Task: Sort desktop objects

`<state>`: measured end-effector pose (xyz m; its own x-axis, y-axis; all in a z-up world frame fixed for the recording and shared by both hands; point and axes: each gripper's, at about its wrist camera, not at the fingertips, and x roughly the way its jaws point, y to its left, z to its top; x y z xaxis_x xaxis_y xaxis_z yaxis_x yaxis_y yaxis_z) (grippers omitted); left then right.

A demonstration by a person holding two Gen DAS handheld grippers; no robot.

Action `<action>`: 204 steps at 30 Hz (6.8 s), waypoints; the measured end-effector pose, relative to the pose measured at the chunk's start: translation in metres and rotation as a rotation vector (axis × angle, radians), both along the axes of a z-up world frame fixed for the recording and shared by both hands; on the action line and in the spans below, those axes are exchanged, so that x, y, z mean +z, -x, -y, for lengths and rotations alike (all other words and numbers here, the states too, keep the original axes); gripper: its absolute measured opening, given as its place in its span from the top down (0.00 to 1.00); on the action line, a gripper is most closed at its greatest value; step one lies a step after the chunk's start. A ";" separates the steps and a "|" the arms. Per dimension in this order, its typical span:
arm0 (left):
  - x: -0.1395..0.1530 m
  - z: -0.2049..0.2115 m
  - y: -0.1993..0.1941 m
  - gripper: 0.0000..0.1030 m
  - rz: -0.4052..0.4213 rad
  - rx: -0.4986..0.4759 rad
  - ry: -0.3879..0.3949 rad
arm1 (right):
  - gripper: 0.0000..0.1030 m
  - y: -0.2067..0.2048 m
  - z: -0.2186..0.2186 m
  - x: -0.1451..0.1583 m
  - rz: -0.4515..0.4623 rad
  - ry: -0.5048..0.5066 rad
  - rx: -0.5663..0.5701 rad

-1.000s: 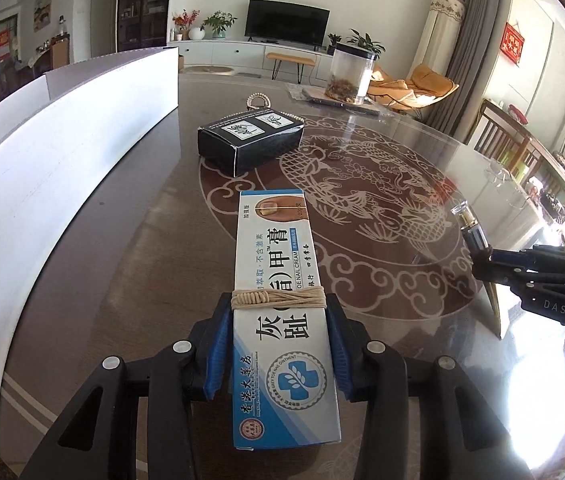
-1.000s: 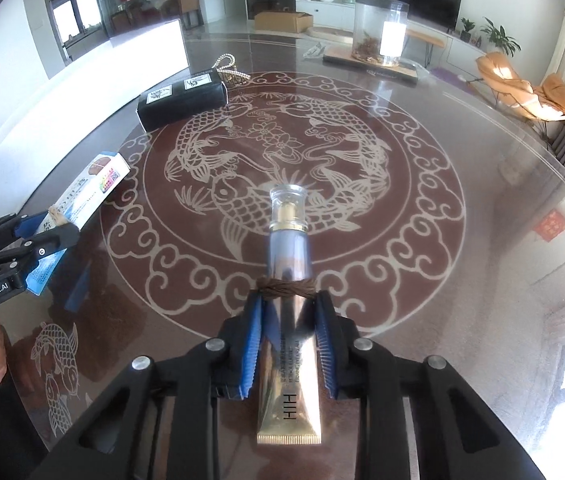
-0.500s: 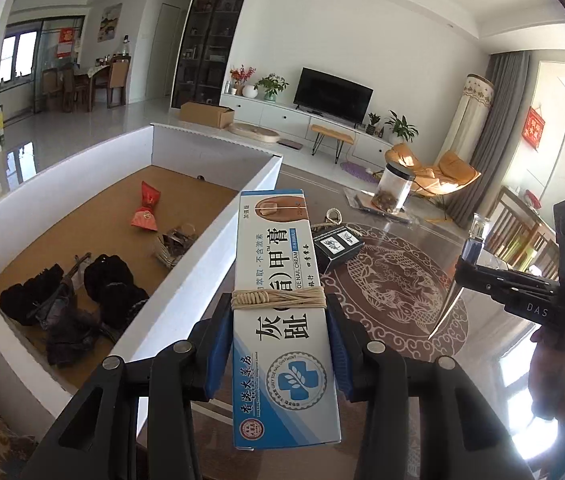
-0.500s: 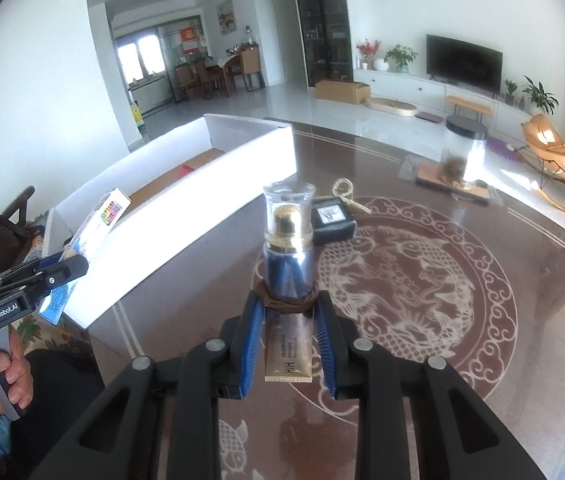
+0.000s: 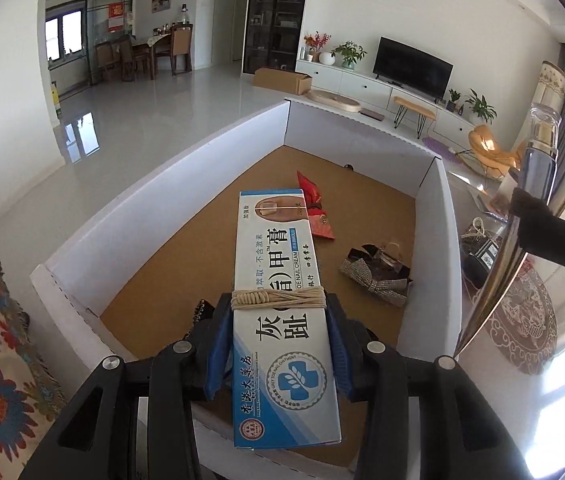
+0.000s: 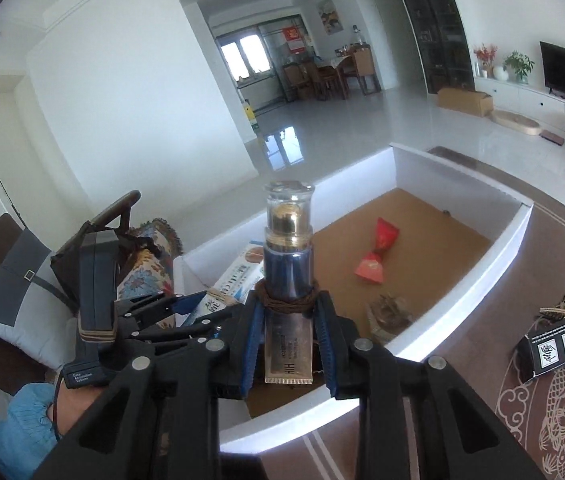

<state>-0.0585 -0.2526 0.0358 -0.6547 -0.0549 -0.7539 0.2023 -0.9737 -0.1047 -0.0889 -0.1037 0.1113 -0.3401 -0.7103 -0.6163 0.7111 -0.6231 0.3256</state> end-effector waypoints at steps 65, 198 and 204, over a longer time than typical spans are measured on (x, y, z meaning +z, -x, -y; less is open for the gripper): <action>-0.087 -0.280 0.067 0.44 0.058 -0.385 0.198 | 0.00 -0.071 -0.336 -0.175 0.027 -0.411 -0.548; 0.022 -0.027 -0.005 0.44 0.034 0.048 -0.091 | 0.56 0.025 -0.050 0.004 -0.176 -0.097 -0.107; -0.009 -0.010 -0.002 0.43 0.130 0.137 -0.119 | 0.56 0.085 0.054 -0.053 0.043 -0.205 -0.013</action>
<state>-0.0561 -0.2427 0.0269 -0.5444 -0.0423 -0.8377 0.3507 -0.9187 -0.1815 -0.1739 -0.1580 0.0585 -0.3184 -0.5642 -0.7618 0.6906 -0.6886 0.2213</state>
